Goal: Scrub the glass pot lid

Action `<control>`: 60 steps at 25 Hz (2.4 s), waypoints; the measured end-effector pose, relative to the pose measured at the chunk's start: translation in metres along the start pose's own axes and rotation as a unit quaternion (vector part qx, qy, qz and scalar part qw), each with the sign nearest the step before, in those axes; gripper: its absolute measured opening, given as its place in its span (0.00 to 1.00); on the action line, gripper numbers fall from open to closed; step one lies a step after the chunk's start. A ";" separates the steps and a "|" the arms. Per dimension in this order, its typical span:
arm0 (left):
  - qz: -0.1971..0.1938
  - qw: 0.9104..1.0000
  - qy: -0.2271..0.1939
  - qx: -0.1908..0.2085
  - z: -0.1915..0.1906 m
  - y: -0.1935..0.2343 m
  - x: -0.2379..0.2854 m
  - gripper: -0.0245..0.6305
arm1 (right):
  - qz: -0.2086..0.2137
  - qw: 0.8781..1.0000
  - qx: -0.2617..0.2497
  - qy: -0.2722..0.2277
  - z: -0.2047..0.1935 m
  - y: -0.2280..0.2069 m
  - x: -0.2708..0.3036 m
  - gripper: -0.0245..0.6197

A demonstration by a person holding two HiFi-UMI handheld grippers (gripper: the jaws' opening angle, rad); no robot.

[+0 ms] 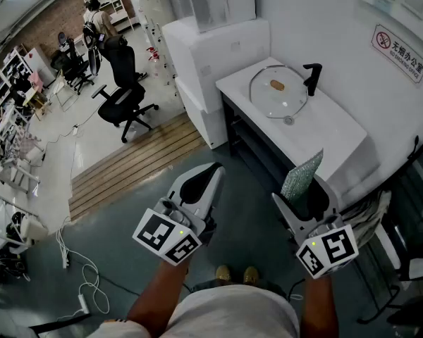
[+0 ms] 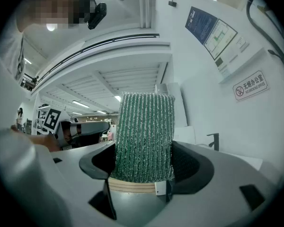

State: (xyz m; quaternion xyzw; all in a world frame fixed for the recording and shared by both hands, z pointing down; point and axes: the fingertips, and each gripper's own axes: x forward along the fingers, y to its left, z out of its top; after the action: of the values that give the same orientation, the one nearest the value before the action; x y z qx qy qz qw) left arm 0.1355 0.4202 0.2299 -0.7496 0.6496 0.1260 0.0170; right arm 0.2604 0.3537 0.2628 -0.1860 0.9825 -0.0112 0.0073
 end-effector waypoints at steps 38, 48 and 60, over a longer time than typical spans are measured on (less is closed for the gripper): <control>-0.017 1.000 -0.014 -0.017 0.004 0.090 -0.002 0.06 | -0.035 0.999 -0.003 0.013 -0.005 0.008 0.065 0.58; -0.015 1.000 -0.004 -0.003 -0.012 0.128 0.075 0.06 | -0.033 0.999 -0.009 0.011 -0.009 -0.061 0.121 0.58; 0.001 1.000 0.018 0.007 -0.035 0.168 0.208 0.06 | -0.022 0.999 -0.010 0.022 -0.008 -0.179 0.187 0.58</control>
State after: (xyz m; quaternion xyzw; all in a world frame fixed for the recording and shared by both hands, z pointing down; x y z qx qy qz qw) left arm 0.0032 0.1858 0.2428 -0.7510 0.6514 0.1078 0.0102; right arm 0.1516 0.1187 0.2734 -0.2071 0.9782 -0.0055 -0.0168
